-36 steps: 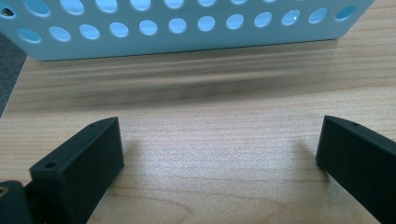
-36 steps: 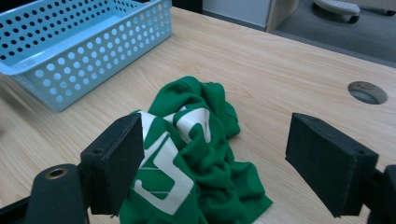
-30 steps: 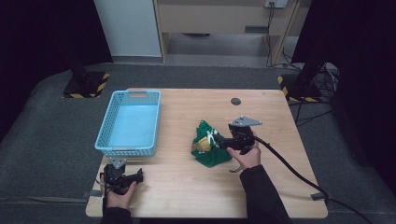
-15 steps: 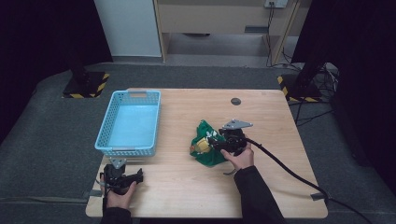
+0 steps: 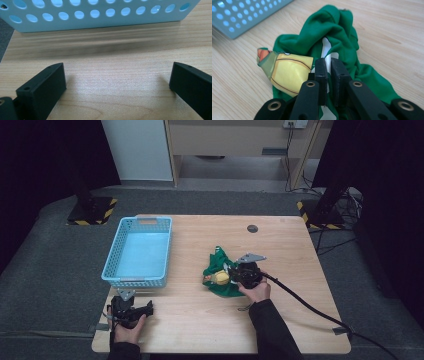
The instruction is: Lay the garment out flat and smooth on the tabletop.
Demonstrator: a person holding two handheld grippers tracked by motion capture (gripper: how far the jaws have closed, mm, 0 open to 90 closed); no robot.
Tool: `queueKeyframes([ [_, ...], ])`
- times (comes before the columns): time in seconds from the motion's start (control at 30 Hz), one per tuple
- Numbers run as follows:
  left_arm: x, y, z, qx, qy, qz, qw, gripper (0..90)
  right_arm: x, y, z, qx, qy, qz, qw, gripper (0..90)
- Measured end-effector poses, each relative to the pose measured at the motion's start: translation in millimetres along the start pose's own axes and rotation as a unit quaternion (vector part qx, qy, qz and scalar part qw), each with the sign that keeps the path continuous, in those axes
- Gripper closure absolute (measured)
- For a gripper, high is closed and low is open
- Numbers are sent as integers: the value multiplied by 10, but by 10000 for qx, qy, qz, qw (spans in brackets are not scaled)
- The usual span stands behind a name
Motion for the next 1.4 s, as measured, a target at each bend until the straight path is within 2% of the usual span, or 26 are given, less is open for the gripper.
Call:
queueKeyframes([
  [0.2,0,0,0,-2,0,-1,10000,0,172,-10,250,35,337,-41,9994,856],
  [0.53,0,0,0,0,0,0,10000,0,560,-68,989,266,1027,-175,9942,859],
  [0.7,0,0,0,-2,0,-1,10000,0,814,-119,1349,311,1525,-158,9877,858],
  [0.93,1,0,0,-1,-4,-4,10000,0,1131,-125,1773,384,2272,-323,9725,855],
  [0.97,1,0,0,-4,-3,-3,10000,0,1134,-102,1814,384,2347,-365,9706,837],
  [1.0,1,0,0,-4,-3,-4,10000,0,1107,-60,1837,367,2368,-410,9700,759],
  [1.03,1,0,-1,-1,-3,-5,10000,0,1044,7,1835,351,2276,-484,9719,628],
  [1.07,0,0,0,-1,1,-2,10000,0,962,80,1798,261,2078,-561,9762,564],
  [1.17,0,0,0,0,0,-1,10000,0,806,214,1607,121,1844,-673,9805,501],
  [1.3,1,0,-1,0,-5,-1,10000,0,704,328,1361,-123,1707,-665,9830,447],
  [1.4,2,-4,-1,-24,-9,3,10000,0,674,388,1236,-178,1588,-708,9846,418],
])
Point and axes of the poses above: each handheld gripper's, and its own axes: x roughly backward along the jaws, z roughly out of its top, y roughly to its right, the point moved 10 cm from there along -x, roughly forward along the jaws, and after that the axes turned 1 degree about y, right-handed, at the moved point
